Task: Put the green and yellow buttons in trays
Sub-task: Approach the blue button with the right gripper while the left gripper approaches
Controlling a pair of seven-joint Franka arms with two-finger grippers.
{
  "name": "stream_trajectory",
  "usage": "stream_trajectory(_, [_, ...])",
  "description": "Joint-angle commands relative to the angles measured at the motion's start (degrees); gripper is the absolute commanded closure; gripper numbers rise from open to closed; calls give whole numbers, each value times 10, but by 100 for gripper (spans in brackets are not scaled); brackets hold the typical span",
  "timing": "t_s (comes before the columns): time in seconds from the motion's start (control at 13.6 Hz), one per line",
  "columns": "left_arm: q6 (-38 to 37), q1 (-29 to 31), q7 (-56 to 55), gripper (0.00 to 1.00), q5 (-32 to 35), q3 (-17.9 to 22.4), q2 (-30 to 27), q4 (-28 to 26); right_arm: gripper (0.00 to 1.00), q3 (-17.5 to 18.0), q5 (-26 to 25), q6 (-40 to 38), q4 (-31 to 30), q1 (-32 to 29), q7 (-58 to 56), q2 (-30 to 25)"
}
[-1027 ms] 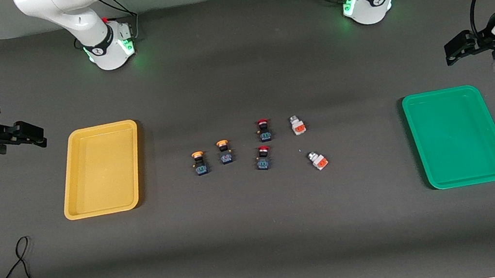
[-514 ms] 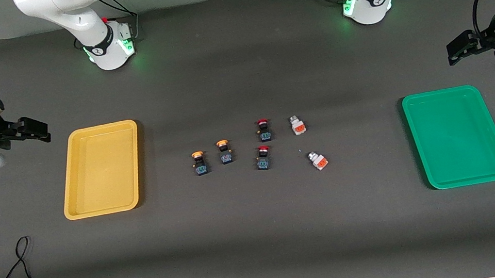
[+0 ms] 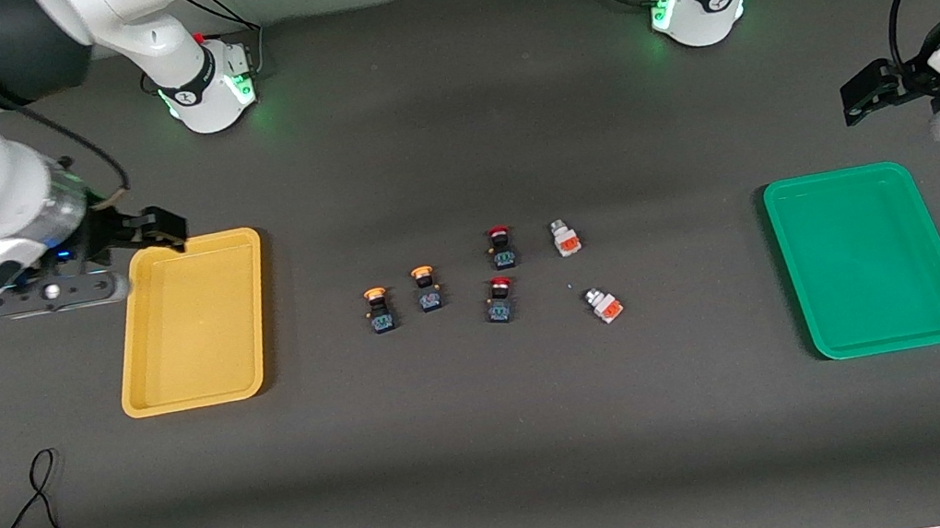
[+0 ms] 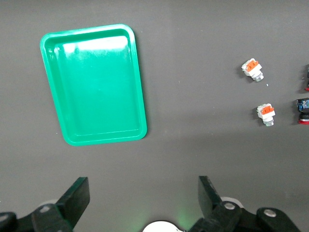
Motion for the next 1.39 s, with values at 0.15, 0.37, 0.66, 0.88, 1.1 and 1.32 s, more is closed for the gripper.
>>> stream_trajectory(0.15, [-6, -15, -18, 0, 16, -9, 4, 5, 0, -4, 52, 27, 5, 23, 70, 39])
stream_trajectory(0.37, [-23, -24, -90, 0, 18, -45, 3, 2, 0, -5, 52, 57, -27, 39, 72, 57])
stream_trajectory(0.66, [35, -54, -260, 0, 7, -103, 12, -35, 0, -5, 53, 189, -139, 65, 102, 59])
stream_trajectory(0.88, [116, -88, -347, 0, -50, -103, 10, -93, 0, -5, 53, 272, -184, 90, 114, 95])
stream_trajectory(1.1, [179, -141, -477, 0, -80, -103, 13, -118, 0, -6, 52, 371, -211, 115, 137, 148])
stream_trajectory(1.32, [224, -166, -543, 0, -80, -104, 23, -138, 0, -8, 50, 438, -215, 129, 139, 200])
